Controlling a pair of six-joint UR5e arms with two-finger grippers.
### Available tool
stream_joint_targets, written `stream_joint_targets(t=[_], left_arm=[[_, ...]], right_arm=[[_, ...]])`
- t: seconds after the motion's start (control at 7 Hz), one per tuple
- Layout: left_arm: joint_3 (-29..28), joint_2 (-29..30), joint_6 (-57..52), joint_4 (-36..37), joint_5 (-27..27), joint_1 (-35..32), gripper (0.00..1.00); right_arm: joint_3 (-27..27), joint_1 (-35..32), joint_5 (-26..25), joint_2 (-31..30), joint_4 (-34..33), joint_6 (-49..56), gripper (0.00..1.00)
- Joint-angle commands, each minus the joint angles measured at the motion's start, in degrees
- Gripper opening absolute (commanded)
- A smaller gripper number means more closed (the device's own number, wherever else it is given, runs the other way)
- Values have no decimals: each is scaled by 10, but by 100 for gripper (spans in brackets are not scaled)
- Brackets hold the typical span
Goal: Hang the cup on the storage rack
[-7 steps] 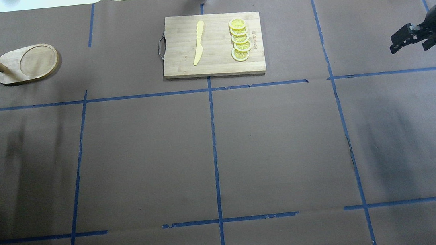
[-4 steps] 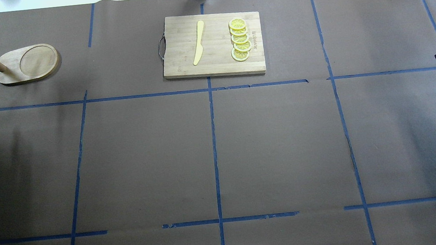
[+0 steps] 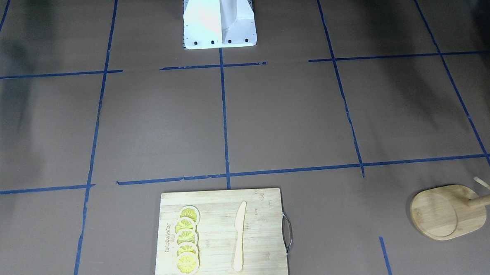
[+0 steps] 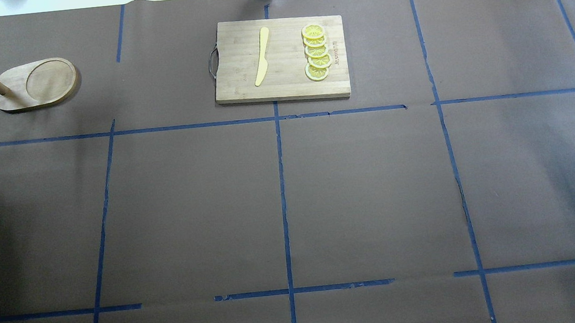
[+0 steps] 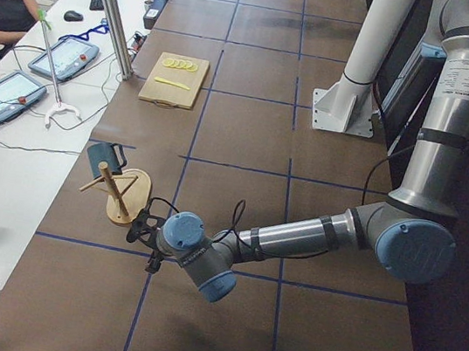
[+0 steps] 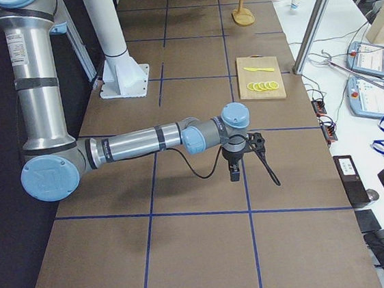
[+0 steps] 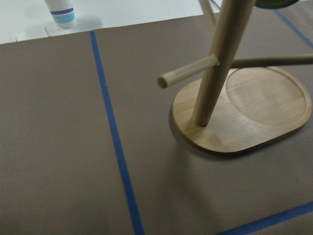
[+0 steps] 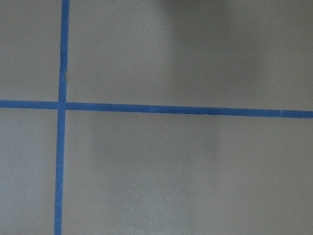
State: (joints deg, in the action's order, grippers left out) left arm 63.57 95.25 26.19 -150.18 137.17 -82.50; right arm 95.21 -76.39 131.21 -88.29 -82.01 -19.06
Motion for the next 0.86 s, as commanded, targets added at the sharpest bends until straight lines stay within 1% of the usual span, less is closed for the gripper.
stream_joint_targets(t=[0.0,0.14,0.29,0.43,0.57,0.71], left_arm=[[25,-1,-94,100,6,-28,100],[30,-1,-146,150,6,-51,100],[67,-1,-147,217,7,-52,100],[145,-4,-148,306,6,-54,100],[235,-33,-145,381,6,-48,100],[333,-38,-150,517,-26,-46,100]], right_arm=[[-22,-27,22,-1,2,3,100],[-23,-49,39,-20,2,23,100],[-23,-49,39,-44,4,61,100],[-19,-60,39,-44,4,67,100],[-19,-60,29,-42,5,68,100],[-19,-59,27,-37,4,59,100]])
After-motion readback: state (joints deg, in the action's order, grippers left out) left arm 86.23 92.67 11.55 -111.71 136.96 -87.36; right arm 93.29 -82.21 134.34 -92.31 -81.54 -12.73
